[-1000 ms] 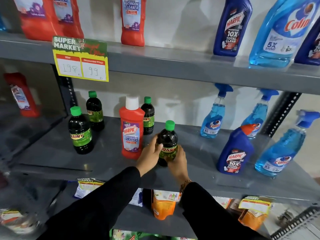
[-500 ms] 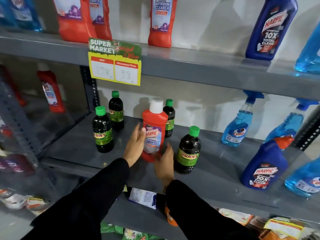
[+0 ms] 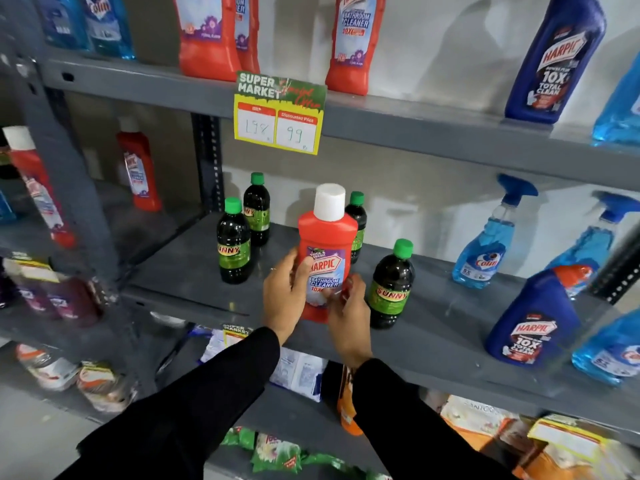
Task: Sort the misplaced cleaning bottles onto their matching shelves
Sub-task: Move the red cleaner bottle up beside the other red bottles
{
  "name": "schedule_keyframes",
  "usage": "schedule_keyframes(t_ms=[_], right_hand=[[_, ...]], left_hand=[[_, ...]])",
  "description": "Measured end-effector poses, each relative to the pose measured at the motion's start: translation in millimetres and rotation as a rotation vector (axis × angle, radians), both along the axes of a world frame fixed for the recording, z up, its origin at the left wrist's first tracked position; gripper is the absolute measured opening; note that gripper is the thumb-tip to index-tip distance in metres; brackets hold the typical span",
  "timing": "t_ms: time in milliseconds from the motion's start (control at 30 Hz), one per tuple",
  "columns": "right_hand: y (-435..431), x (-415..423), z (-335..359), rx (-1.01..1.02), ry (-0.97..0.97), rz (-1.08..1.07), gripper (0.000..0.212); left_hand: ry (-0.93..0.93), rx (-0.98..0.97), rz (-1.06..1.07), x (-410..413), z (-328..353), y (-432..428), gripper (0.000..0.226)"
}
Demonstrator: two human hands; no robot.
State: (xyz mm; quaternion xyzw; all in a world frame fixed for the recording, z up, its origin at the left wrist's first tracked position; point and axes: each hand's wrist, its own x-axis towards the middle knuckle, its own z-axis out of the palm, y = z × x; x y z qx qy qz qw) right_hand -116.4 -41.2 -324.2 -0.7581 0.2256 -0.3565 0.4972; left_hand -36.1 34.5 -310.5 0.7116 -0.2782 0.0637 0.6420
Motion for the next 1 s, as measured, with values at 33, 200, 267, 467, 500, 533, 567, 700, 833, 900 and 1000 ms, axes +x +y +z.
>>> schedule_keyframes(t_ms=[33,200,267,467,500,533,567,700,833,900,1000], right_hand=[[3.9,-4.4,10.0,-0.03,-0.046,0.016,0.033],[22.5,-17.8,85.4,-0.27,-0.328,0.01,0.028],[29.0,-23.8,127.2,-0.369,-0.426,-0.008,0.029],[30.7,-19.2,260.6,-0.562,-0.538,-0.097,0.039],[26.4,-11.4,274.2,-0.566,-0.536,-0.114,0.036],[20.7,-1.6,286.5,-0.561,-0.531,-0.129,0.034],[14.4,9.1,294.7,-0.546,-0.502,-0.145,0.032],[-10.9,46.0,315.7,-0.504,-0.346,-0.186,0.031],[-31.1,68.2,319.4,-0.431,-0.196,-0.163,0.034],[-38.5,74.4,320.3,-0.403,-0.182,-0.152,0.035],[-44.9,79.8,319.6,-0.378,-0.18,-0.139,0.036]], left_hand=[[-0.056,-0.032,0.008,-5.0,8.7,3.3,0.038],[-0.432,-0.245,0.057,-27.5,83.9,20.7,0.053],[-0.578,-0.308,0.074,-33.8,124.4,29.1,0.053],[-0.636,-0.333,0.053,-34.4,266.1,51.0,0.041],[-0.613,-0.294,0.021,-24.6,282.3,47.6,0.041],[-0.586,-0.262,-0.026,-11.6,298.3,42.3,0.04],[-0.554,-0.23,-0.083,2.3,309.0,34.8,0.039],[-0.37,-0.184,-0.286,39.1,331.8,7.5,0.044],[-0.219,-0.137,-0.355,55.2,333.3,-11.0,0.045],[-0.187,-0.148,-0.357,64.0,333.3,-19.4,0.046],[-0.154,-0.164,-0.369,71.5,330.7,-27.6,0.047]])
